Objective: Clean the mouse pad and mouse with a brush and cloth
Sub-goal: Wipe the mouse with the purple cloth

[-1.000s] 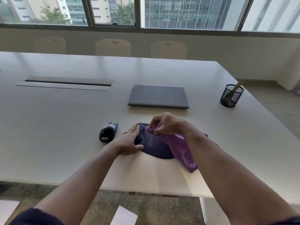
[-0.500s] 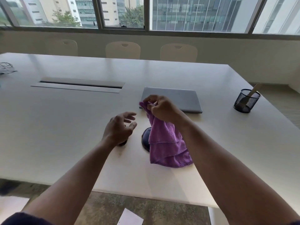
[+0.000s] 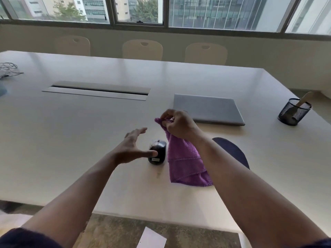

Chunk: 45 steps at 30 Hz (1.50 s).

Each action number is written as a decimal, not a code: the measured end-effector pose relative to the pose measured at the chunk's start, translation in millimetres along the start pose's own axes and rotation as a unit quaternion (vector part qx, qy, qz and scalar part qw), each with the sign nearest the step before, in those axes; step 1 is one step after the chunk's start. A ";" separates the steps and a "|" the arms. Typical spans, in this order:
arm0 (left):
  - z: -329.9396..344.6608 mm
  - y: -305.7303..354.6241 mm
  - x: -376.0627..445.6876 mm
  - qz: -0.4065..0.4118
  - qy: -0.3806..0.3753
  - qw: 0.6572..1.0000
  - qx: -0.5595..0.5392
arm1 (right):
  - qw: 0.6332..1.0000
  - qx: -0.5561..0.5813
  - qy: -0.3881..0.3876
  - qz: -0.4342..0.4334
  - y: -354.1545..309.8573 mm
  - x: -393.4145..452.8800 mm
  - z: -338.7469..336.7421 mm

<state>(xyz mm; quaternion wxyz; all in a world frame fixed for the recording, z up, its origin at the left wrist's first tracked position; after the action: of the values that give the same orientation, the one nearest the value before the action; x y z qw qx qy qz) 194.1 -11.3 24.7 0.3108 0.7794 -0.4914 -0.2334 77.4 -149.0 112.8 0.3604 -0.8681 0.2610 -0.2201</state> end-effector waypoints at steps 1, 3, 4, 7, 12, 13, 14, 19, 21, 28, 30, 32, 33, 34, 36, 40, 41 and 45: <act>3.7 -4.7 0.7 -0.006 -0.019 1.000 0.009 | 1.000 -0.007 -0.010 0.008 1.9 1.4 5.7; 10.5 -12.2 1.9 -0.020 -0.051 0.998 0.026 | 0.999 -0.023 -0.028 0.019 5.4 3.5 16.5; 13.0 -14.5 3.1 -0.021 -0.060 0.997 0.039 | 0.999 -0.030 -0.037 0.022 6.8 4.5 21.7; 19.3 -14.9 9.4 0.013 -0.076 0.994 0.079 | 0.995 -0.077 -0.062 0.019 9.8 7.1 35.6; 23.7 -16.6 19.1 0.058 -0.090 0.990 0.094 | 0.982 -0.139 -0.126 0.029 12.7 8.4 58.4; 24.4 -16.9 20.3 0.063 -0.090 0.989 0.098 | 0.980 -0.147 -0.133 0.032 13.0 8.6 62.2; 25.4 -17.1 21.0 0.066 -0.090 0.988 0.104 | 0.977 -0.154 -0.140 0.036 13.1 8.7 65.5; 28.0 -17.8 22.0 0.072 -0.089 0.986 0.121 | 0.970 -0.185 -0.156 0.034 11.7 7.3 75.1; 28.1 -17.8 22.2 0.071 -0.086 0.987 0.118 | 0.970 -0.186 -0.153 0.033 10.9 6.8 75.6; 30.0 -20.3 26.0 0.058 -0.092 0.988 0.110 | 0.973 -0.177 -0.146 0.039 10.3 6.1 73.8; 29.0 -20.1 25.6 0.057 -0.092 0.988 0.107 | 0.971 -0.181 -0.151 0.037 9.3 5.9 75.3; 27.7 -19.4 24.7 0.057 -0.089 0.988 0.108 | 0.967 -0.192 -0.167 0.029 7.2 5.1 78.6; 27.3 -19.1 24.2 0.058 -0.088 0.988 0.110 | 0.964 -0.195 -0.177 0.025 5.8 4.6 80.0; 27.3 -18.6 23.7 0.059 -0.087 0.988 0.112 | 0.962 -0.194 -0.189 0.023 4.7 3.9 81.1; 27.3 -17.9 23.1 0.064 -0.085 0.988 0.114 | 0.957 -0.187 -0.223 0.024 3.5 3.0 82.1; 27.4 -17.8 22.9 0.071 -0.084 0.987 0.117 | 0.958 -0.187 -0.214 0.029 4.4 9.0 78.6; 27.4 -18.2 22.9 0.069 -0.084 0.987 0.120 | 0.961 -0.197 -0.191 0.021 4.1 11.0 77.1; 27.4 -18.9 22.9 0.066 -0.085 0.987 0.122 | 0.961 -0.207 -0.182 0.006 3.3 9.0 77.9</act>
<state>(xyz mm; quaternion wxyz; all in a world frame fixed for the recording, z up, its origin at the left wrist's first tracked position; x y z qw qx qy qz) 196.9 -33.0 -9.3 0.1854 0.7549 -0.5908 -0.2163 127.8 -116.7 62.0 0.2156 -0.9474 0.2365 0.0027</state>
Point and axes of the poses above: each hand's wrist, its own x-axis towards the middle knuckle, its own z-axis out of the palm, y = z × x, the point moved 8 cm from there along x, towards the middle knuckle
